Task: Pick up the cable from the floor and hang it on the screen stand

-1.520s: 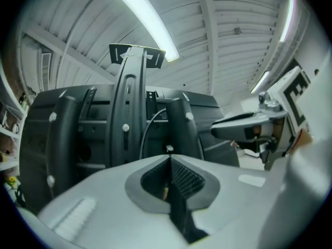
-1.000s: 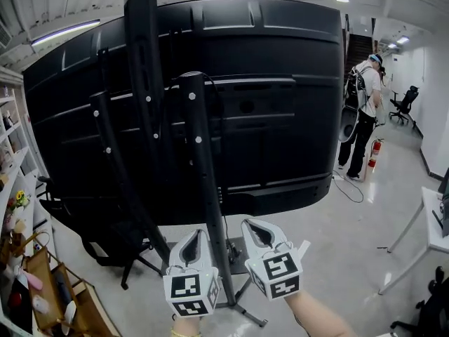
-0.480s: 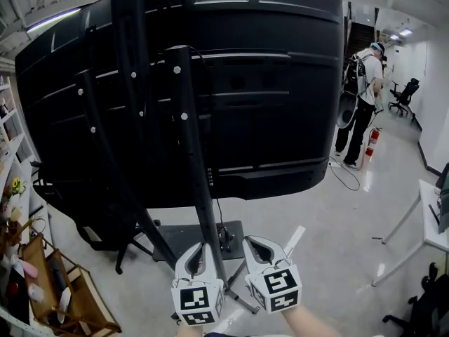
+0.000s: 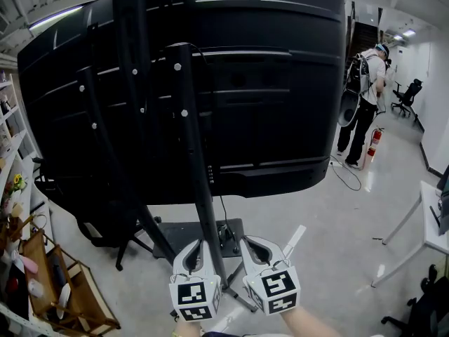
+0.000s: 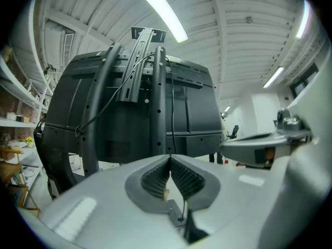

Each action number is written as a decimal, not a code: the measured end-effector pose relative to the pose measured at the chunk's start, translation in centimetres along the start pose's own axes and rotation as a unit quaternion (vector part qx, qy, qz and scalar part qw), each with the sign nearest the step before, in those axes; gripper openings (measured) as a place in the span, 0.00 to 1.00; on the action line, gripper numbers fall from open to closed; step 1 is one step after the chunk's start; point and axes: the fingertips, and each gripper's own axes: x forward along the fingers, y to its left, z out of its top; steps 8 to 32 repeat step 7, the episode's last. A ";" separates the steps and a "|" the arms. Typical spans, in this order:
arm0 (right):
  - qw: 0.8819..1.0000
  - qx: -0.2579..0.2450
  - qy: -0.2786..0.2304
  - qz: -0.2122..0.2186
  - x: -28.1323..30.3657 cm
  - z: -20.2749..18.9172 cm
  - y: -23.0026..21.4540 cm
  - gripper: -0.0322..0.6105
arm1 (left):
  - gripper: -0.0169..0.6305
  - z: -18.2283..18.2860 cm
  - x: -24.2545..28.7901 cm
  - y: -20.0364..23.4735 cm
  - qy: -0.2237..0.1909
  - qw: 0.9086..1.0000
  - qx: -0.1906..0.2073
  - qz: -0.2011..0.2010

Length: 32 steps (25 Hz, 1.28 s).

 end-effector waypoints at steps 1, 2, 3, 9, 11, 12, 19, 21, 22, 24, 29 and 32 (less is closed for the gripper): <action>1.000 -0.001 -0.001 0.001 0.0 0.0 0.1 0.05 | 0.04 0.0 -0.1 0.1 0.001 1.000 0.000 0.001; 1.000 -0.003 0.000 0.002 0.0 0.0 0.2 0.05 | 0.04 0.0 -0.1 0.1 0.001 1.000 -0.001 0.001; 1.000 -0.003 0.000 0.003 0.0 0.0 0.3 0.05 | 0.04 0.1 -0.2 0.1 0.001 1.000 -0.003 0.002; 1.000 -0.005 -0.003 0.007 0.0 0.2 0.5 0.05 | 0.04 0.3 -0.2 0.2 -0.003 1.000 -0.006 0.000; 1.000 -0.005 -0.003 0.007 0.0 0.2 0.5 0.05 | 0.04 0.3 -0.2 0.2 -0.003 1.000 -0.006 0.000; 1.000 -0.005 -0.003 0.007 0.0 0.2 0.5 0.05 | 0.04 0.3 -0.2 0.2 -0.003 1.000 -0.006 0.000; 1.000 -0.005 -0.003 0.007 0.0 0.2 0.5 0.05 | 0.04 0.3 -0.2 0.2 -0.003 1.000 -0.006 0.000; 1.000 -0.005 -0.003 0.007 0.0 0.2 0.5 0.05 | 0.04 0.3 -0.2 0.2 -0.003 1.000 -0.006 0.000; 1.000 -0.005 -0.003 0.007 0.0 0.2 0.5 0.05 | 0.04 0.3 -0.2 0.2 -0.003 1.000 -0.006 0.000; 1.000 -0.005 -0.003 0.007 0.0 0.2 0.5 0.05 | 0.04 0.3 -0.2 0.2 -0.003 1.000 -0.006 0.000; 1.000 -0.005 -0.003 0.007 0.0 0.2 0.5 0.05 | 0.04 0.3 -0.2 0.2 -0.003 1.000 -0.006 0.000; 1.000 -0.005 -0.003 0.007 0.0 0.2 0.5 0.05 | 0.04 0.3 -0.2 0.2 -0.003 1.000 -0.006 0.000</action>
